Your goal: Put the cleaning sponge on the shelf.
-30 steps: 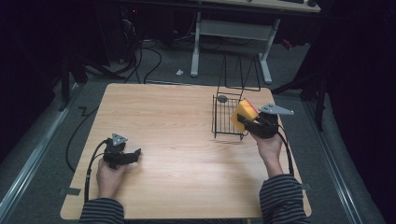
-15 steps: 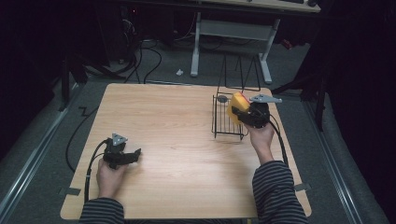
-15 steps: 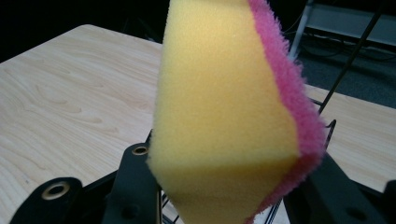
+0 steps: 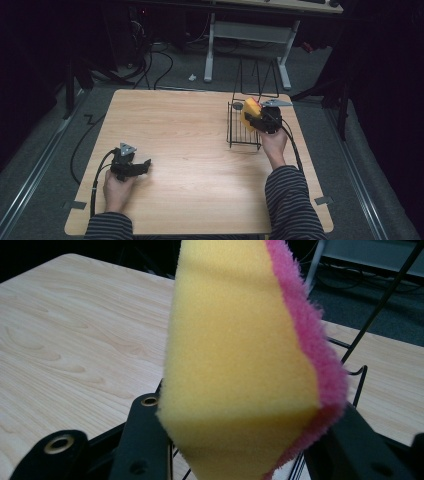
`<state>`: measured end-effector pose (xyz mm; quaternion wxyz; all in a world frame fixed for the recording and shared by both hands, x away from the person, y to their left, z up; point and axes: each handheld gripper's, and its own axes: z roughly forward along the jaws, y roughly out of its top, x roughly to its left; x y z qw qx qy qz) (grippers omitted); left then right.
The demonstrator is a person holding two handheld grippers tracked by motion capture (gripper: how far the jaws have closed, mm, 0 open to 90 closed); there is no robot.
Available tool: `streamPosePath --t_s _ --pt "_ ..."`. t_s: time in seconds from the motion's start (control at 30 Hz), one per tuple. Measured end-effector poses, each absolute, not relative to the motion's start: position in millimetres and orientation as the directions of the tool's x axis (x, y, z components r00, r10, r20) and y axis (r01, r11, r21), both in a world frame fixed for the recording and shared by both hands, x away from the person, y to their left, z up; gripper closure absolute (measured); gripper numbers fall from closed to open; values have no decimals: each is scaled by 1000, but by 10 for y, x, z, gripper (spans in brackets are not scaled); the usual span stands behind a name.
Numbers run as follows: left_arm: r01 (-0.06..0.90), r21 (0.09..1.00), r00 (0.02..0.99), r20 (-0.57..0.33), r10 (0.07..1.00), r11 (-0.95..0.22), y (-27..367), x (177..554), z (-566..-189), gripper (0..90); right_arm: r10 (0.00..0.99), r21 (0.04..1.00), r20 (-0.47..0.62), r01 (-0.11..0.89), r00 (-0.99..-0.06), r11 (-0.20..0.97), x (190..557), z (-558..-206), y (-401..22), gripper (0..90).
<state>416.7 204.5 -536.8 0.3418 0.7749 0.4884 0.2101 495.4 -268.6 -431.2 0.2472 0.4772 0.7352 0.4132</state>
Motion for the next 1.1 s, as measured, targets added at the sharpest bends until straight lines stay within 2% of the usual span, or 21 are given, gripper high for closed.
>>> streamPosePath --t_s 0.43,0.87,1.0,1.1 --pt "614 735 435 -12 900 -288 2047 4170 -5367 230 916 806 -2 542 -402 239 5152 -4607 -2517 600" --pt "614 734 436 -10 900 -289 2048 4170 -5367 230 919 791 25 571 -392 222 5182 -4670 -2570 579" --pt "613 736 435 -9 901 -288 2046 4170 -5369 229 919 788 33 576 -392 217 5170 -4677 -2569 549" --pt "613 736 435 -9 901 -289 2045 4170 -5368 229 918 788 47 580 -394 208 5169 -4684 -2570 484"
